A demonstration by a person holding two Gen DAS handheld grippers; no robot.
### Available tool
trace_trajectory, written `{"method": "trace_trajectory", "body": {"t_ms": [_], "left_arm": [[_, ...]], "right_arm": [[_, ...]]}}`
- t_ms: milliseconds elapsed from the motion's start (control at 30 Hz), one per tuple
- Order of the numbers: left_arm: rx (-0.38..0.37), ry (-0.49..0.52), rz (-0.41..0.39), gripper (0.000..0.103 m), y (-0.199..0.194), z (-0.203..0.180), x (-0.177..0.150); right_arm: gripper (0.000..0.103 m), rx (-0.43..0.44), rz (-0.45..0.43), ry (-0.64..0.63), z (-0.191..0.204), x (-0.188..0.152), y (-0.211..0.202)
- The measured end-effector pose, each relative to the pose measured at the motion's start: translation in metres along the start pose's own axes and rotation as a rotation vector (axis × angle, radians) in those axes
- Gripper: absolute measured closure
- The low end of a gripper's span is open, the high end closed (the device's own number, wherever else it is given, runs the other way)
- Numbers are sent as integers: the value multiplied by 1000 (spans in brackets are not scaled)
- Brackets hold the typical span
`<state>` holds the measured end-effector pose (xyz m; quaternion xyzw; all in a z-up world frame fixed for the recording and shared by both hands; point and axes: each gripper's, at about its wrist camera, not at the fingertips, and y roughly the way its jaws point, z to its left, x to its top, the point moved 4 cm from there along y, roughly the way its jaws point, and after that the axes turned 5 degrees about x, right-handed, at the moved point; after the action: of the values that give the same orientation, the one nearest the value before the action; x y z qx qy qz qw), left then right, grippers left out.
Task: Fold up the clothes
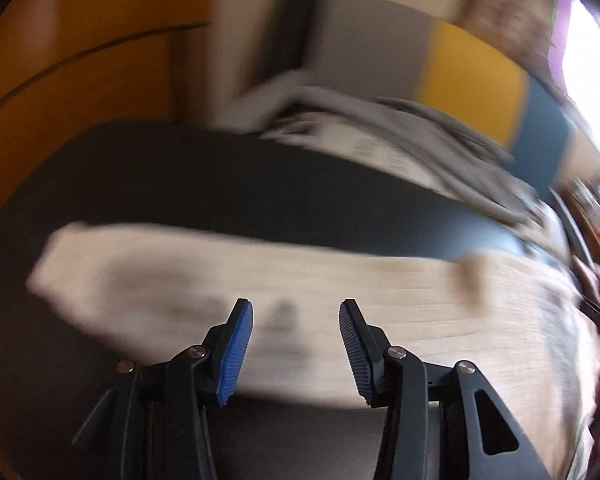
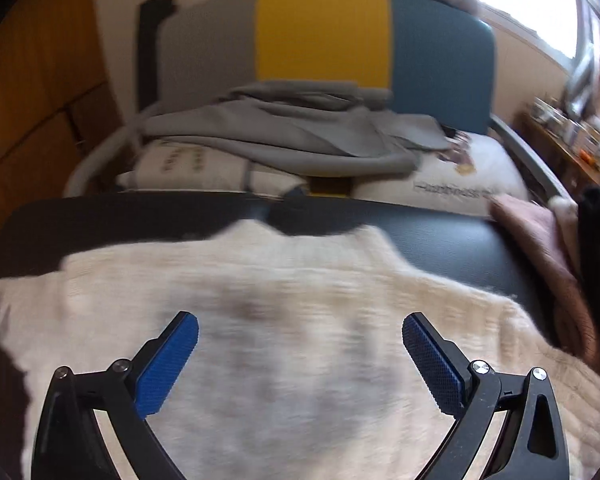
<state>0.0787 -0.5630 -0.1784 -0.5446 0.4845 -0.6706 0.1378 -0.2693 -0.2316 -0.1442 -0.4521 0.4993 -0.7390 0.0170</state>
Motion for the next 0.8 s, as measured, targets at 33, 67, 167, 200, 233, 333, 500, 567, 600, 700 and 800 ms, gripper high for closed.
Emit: {"method": "trace_trajectory", "body": {"t_ms": [33, 67, 167, 200, 233, 333, 500, 567, 600, 700, 800], "left_arm": [[50, -48, 12, 57, 3, 35, 4], [94, -104, 24, 57, 5, 72, 7], [171, -235, 55, 57, 12, 156, 17], [175, -265, 60, 56, 16, 175, 20], [167, -292, 64, 56, 19, 193, 23], [98, -326, 90, 53, 33, 221, 30], [8, -254, 145, 45, 61, 216, 39], [26, -201, 131, 44, 67, 210, 42], [37, -176, 127, 44, 69, 207, 42], [92, -40, 117, 94, 65, 188, 38], [99, -29, 76, 95, 46, 181, 34]], "right_arm": [[0, 34, 7, -25, 17, -2, -1], [0, 62, 22, -46, 33, -6, 0], [0, 113, 66, -85, 76, -22, 10], [0, 128, 79, -90, 88, -26, 14], [0, 140, 90, -97, 99, -30, 18], [0, 150, 121, -115, 124, -35, 29], [0, 144, 135, -107, 139, -30, 38], [0, 138, 132, -104, 140, -26, 38], [0, 134, 131, -106, 141, -24, 38], [0, 121, 125, -121, 141, -19, 38], [0, 107, 118, -122, 137, -17, 37]]}}
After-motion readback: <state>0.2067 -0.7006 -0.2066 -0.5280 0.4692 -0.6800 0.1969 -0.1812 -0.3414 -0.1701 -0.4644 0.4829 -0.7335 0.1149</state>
